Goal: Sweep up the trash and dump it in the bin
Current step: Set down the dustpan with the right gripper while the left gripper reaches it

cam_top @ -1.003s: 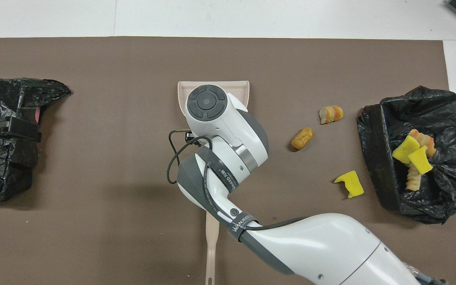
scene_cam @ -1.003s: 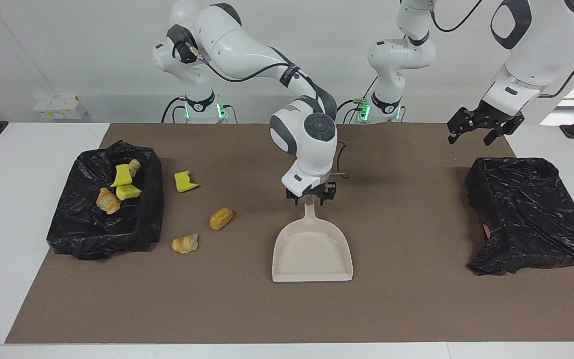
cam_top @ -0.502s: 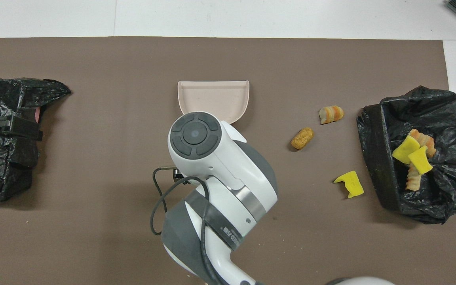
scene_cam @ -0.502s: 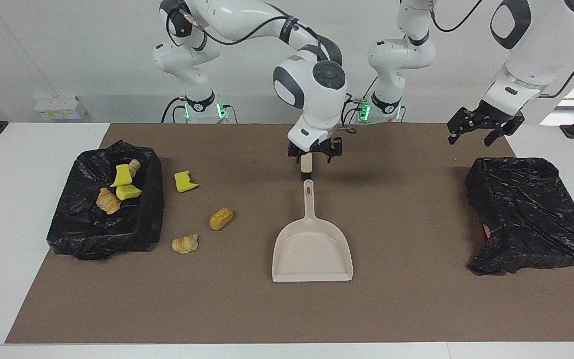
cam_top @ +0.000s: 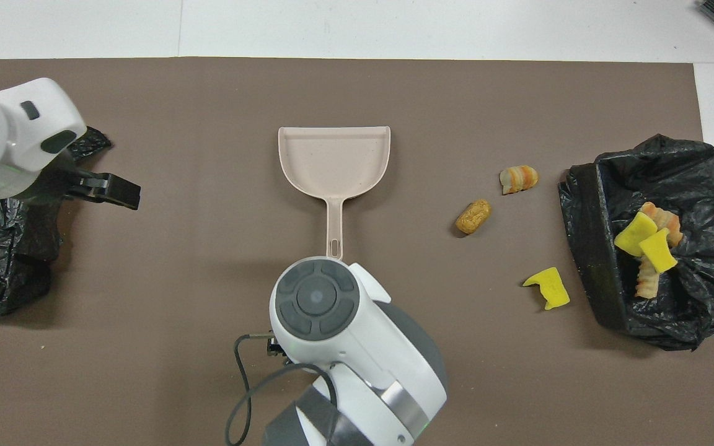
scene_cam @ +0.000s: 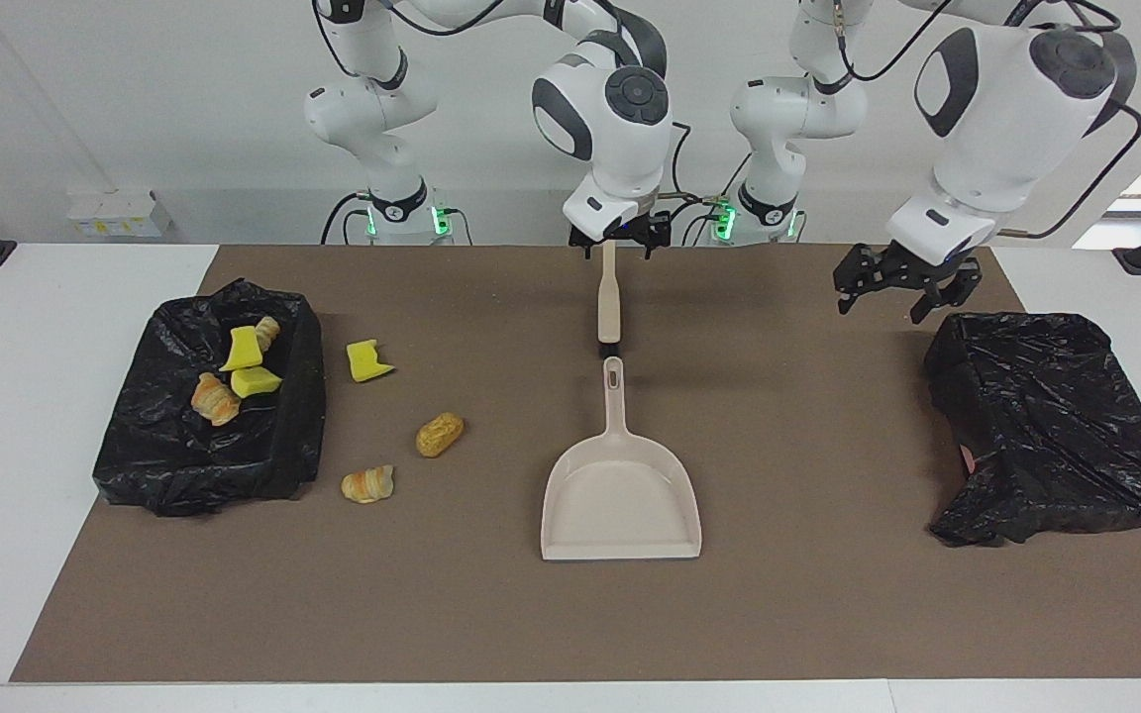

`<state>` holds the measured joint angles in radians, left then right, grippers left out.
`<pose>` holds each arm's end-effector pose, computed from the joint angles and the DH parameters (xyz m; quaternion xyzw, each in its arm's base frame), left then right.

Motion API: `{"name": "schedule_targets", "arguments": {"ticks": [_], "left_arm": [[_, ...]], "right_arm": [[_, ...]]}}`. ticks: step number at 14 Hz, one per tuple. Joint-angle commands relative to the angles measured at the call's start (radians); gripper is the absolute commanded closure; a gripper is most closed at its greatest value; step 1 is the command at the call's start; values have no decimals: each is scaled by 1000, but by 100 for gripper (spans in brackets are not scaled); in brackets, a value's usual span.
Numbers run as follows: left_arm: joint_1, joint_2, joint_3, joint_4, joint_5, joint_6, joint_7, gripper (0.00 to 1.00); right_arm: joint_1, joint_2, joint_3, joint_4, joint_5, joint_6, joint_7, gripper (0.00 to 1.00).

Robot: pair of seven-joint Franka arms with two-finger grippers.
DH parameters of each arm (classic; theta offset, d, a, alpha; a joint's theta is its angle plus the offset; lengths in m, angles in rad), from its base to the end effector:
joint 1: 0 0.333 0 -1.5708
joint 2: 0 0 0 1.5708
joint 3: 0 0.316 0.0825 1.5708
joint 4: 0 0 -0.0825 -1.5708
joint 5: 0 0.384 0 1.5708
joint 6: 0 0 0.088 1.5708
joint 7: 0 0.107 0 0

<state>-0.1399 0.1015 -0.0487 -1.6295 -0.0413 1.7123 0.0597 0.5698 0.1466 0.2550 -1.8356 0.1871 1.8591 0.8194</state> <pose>0.5813 -0.1136 0.5507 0.9924 -0.1206 -0.0107 0.0222 0.3919 0.4371 0.4431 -0.9921 0.0293 0.1182 0.0288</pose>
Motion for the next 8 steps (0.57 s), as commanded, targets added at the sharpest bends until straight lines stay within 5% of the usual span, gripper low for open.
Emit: {"name": "schedule_targets", "arguments": {"ticks": [1,8], "left_arm": [[-70,79,10,8,9,84,5,0],[-277,242,10,0,9,301,-156,0]], "right_arm": [[47,-128,-2,-287,38,199,27,0],[125,-82,-2,-416,100,360,152,0]]}}
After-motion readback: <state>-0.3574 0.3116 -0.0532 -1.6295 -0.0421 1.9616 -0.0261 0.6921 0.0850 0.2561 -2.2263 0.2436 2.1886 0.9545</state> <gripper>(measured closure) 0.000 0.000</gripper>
